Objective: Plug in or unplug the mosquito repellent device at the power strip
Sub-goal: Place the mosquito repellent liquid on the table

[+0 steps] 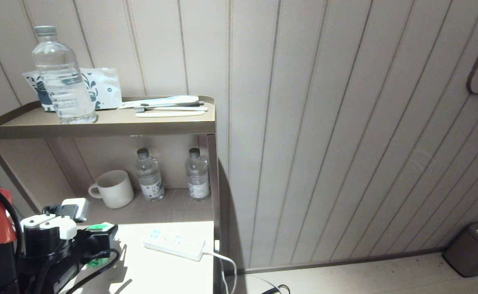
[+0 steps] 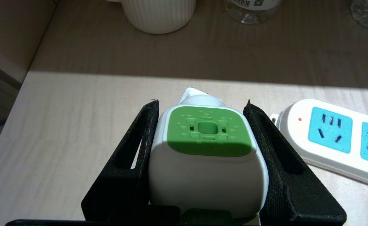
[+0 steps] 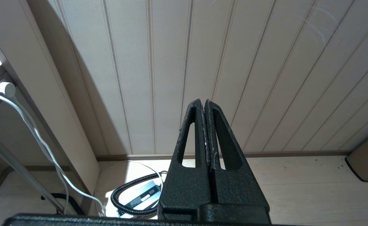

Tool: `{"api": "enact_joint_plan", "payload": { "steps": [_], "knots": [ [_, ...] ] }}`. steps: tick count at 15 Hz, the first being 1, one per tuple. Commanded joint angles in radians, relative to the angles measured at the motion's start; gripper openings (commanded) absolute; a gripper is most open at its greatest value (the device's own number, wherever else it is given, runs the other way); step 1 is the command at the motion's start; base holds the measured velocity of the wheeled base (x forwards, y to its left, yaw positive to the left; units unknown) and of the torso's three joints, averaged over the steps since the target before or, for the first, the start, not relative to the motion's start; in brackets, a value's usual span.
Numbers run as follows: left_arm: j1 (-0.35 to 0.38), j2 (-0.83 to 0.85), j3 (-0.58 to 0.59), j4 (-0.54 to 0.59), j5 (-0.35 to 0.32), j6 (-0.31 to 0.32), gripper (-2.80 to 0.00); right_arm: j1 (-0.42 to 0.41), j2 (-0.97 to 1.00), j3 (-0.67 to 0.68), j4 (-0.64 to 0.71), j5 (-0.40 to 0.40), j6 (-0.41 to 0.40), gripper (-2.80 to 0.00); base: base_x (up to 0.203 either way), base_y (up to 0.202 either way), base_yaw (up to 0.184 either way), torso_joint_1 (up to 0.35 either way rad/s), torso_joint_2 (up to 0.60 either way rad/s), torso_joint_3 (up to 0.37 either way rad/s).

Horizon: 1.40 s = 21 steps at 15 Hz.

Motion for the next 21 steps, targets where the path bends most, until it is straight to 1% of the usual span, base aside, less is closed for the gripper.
{"api": "enact_joint_plan", "payload": {
  "steps": [1, 5, 10, 21],
  "knots": [
    [-0.016, -0.009, 0.020, -0.047, 0.001, -0.001, -2.80, 0.001, 0.001, 0.001, 0.001, 0.000, -0.001, -2.80, 0.000, 0.000, 0.000, 0.000, 0.00, 0.000],
    [-0.038, -0.080, 0.069, -0.047, -0.001, 0.000, -2.80, 0.001, 0.001, 0.001, 0.001, 0.000, -0.001, -2.80, 0.000, 0.000, 0.000, 0.000, 0.00, 0.000],
    [-0.038, -0.108, 0.069, -0.047, 0.001, -0.001, -2.80, 0.001, 0.001, 0.000, 0.001, 0.000, -0.001, -2.80, 0.000, 0.000, 0.000, 0.000, 0.00, 0.000],
    [-0.032, -0.115, 0.063, -0.047, 0.001, -0.004, -2.80, 0.001, 0.001, -0.001, 0.001, 0.000, -0.001, -2.80, 0.000, 0.000, 0.000, 0.000, 0.00, 0.000]
  ]
}}
